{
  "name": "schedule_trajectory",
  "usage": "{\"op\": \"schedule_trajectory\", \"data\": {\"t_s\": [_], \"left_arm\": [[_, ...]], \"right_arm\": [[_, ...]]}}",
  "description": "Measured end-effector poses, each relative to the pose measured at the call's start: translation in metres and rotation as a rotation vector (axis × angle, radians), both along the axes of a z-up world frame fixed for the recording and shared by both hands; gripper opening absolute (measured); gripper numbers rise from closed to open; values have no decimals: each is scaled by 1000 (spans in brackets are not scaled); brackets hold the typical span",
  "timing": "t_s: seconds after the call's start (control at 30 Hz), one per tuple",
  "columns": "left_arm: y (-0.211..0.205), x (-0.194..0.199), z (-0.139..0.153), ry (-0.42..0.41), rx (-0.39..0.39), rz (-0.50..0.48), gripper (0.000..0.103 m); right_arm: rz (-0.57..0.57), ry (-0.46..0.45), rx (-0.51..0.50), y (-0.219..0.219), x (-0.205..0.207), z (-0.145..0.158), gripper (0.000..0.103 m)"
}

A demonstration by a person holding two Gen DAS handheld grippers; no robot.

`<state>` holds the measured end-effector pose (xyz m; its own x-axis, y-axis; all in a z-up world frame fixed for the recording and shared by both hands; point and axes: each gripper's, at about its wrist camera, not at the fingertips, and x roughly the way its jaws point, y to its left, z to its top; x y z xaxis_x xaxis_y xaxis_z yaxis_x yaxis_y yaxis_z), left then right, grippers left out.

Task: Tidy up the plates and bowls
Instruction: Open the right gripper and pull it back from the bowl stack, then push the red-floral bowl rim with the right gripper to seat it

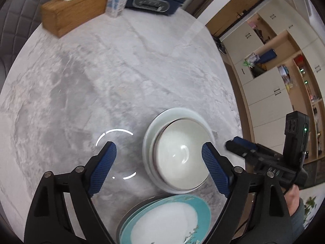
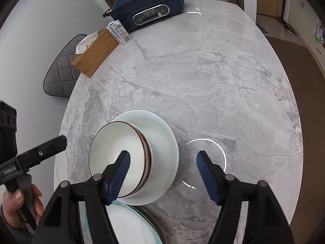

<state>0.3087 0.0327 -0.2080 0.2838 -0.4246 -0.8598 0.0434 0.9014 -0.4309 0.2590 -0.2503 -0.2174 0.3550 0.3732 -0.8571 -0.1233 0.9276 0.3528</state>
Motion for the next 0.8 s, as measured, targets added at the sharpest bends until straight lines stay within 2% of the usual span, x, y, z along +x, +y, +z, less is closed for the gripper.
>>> {"op": "schedule_trajectory", "data": {"t_s": [0.1, 0.23, 0.3, 0.43, 0.63, 0.8], "left_arm": [[25, -13, -22, 55, 23, 21, 86], [41, -23, -52, 116, -2, 53, 86], [37, -26, -56, 110, -20, 35, 86], [23, -25, -61, 88, -1, -27, 86], [25, -24, -76, 120, -8, -2, 86], [22, -25, -85, 138, -9, -25, 86]], "right_arm": [[-18, 9, 16, -13, -1, -5, 73], [-42, 45, 35, -26, -2, -19, 73], [-42, 54, 47, -28, -3, -23, 73], [-25, 63, 75, -27, -7, -31, 73], [-33, 82, 80, -31, -10, -38, 73], [-33, 92, 80, -33, -9, -42, 73]]}}
